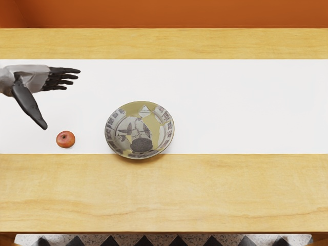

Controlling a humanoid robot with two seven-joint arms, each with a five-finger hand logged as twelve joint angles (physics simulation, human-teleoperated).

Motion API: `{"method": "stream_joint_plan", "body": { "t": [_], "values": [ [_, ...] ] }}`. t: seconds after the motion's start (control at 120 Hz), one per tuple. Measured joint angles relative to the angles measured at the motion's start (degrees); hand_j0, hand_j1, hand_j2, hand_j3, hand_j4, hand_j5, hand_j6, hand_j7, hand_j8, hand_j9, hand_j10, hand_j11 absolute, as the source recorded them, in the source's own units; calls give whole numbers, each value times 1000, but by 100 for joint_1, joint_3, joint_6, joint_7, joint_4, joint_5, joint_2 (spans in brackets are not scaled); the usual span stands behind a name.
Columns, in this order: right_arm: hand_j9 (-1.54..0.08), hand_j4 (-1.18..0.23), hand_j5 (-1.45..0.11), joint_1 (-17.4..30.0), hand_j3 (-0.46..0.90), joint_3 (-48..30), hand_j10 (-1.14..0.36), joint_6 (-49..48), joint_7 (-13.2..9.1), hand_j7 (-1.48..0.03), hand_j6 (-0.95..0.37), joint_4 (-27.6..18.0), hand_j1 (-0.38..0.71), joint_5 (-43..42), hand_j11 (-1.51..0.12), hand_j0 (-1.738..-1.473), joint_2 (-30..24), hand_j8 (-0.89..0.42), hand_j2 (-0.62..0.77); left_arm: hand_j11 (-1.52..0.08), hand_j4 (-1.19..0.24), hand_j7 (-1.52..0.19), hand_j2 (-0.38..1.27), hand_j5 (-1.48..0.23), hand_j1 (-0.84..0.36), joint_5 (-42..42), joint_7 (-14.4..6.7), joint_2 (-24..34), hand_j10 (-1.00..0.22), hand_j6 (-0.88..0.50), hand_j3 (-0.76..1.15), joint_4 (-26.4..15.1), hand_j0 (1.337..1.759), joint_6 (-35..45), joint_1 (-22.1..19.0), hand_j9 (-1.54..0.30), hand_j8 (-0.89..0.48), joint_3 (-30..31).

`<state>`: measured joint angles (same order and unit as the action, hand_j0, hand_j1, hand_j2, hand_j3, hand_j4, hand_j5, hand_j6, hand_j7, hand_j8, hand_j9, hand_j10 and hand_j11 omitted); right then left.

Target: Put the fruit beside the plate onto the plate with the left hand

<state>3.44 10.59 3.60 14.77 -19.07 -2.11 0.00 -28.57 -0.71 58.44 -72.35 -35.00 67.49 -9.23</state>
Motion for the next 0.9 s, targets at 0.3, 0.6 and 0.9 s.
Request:
{"method": "stream_joint_plan", "body": {
  "t": [0.3, 0.6, 0.9],
  "values": [
    [-22, -17, -22, 4, 0, 4, -17, 0, 0, -22, -16, -4, -329, 0, -22, -1658, 0, -17, -4, 0, -5, 0, 1, -1, 349, -10, -1943, 70, -4, -6, 0, -438, 1658, -2, 268, 0, -5, -194],
    [-22, -16, -22, -1, 0, 1, -17, 0, 0, -22, -16, -1, -329, 0, -22, -1658, 0, -16, -4, -1, -8, -1, 0, -2, 349, -1056, -3346, 903, -7, -10, 0, -2236, 1658, -4, 229, -1, -9, -1026],
    [-22, -17, -22, -1, 0, -4, -17, 0, 0, -22, -16, 0, -329, 0, -22, -1658, 0, -17, -4, -1, -8, -1, 0, -2, 349, -2626, -3425, -26, -7, -10, 0, -2695, 1658, 401, 151, -1, -9, -797]
  ]
}}
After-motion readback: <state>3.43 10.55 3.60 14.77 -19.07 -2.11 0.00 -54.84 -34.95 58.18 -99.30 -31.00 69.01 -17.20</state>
